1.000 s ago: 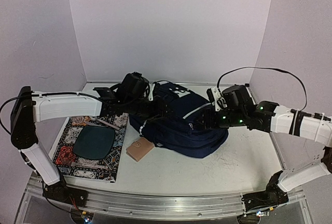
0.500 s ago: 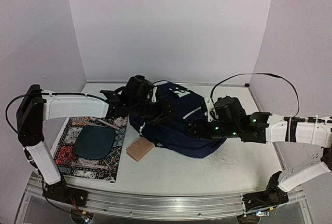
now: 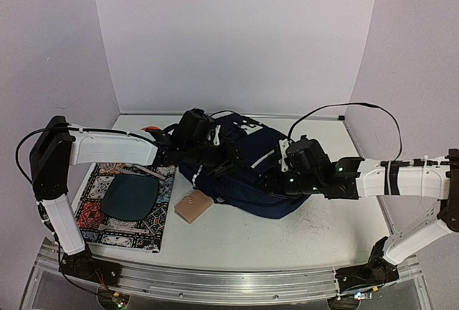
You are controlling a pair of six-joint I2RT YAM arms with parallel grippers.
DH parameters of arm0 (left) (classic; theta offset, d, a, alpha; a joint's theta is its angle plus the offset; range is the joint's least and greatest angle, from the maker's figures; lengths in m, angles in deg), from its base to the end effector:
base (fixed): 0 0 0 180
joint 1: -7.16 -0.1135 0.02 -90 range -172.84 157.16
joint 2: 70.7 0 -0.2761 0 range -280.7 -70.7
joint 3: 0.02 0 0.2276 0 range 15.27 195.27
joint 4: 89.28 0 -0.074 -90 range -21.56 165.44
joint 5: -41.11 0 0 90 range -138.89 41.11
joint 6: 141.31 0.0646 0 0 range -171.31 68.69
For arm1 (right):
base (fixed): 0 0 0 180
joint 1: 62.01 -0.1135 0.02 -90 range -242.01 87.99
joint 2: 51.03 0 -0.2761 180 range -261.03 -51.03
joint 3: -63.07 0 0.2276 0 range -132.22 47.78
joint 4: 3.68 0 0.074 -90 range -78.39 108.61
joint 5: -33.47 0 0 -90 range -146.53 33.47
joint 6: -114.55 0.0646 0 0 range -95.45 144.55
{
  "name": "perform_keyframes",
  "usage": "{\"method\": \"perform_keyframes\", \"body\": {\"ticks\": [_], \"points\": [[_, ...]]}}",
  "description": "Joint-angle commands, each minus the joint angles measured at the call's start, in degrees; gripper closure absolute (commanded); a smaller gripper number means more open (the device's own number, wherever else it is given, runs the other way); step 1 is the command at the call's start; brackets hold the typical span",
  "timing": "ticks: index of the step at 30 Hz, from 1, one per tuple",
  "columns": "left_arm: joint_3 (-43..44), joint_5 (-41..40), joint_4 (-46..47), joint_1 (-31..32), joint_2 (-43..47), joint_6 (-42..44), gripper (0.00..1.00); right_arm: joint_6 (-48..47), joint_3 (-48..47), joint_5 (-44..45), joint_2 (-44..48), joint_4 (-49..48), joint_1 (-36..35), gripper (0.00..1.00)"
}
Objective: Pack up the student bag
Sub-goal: Pick up the student bag from the upper front pocket, then zip the upper front pocket of the student bag.
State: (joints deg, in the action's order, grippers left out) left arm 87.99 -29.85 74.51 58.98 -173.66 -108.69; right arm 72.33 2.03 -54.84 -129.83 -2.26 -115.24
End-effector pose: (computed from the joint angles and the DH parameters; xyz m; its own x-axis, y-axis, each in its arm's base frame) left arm 0.2414 -0.3411 0.2540 -0.9436 -0.0881 -0.3191 0.2242 0.5393 -0.8117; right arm 0.1895 0.2504 0.2694 -0.7128 0.2828 -0.6419 -0.3812 0.6120 0.6930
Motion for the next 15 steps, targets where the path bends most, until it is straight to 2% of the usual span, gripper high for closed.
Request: {"method": "perform_keyframes", "body": {"ticks": [1,4,8,11,15], "points": [[1.5,0.8,3.8,0.1,-0.6,-1.1,0.59,0.8,-1.1,4.8,-2.8,0.3,0.2,0.79],[1.3,0.1,4.0,0.0,-0.7,-0.9,0.63,0.3,-0.8,5.3,-2.1,1.1,0.2,0.89],[0.7,-1.3,4.0,-0.3,-1.1,-0.3,0.74,-1.2,-0.7,7.1,0.6,4.8,0.2,1.0],[0.2,-1.8,4.0,-1.2,-1.6,0.1,0.84,-3.3,-1.0,8.9,2.8,8.1,0.2,1.0],[-0.5,-2.7,4.0,-2.3,-2.1,1.0,0.91,-5.1,-1.0,8.7,4.1,10.1,0.4,1.0]]}}
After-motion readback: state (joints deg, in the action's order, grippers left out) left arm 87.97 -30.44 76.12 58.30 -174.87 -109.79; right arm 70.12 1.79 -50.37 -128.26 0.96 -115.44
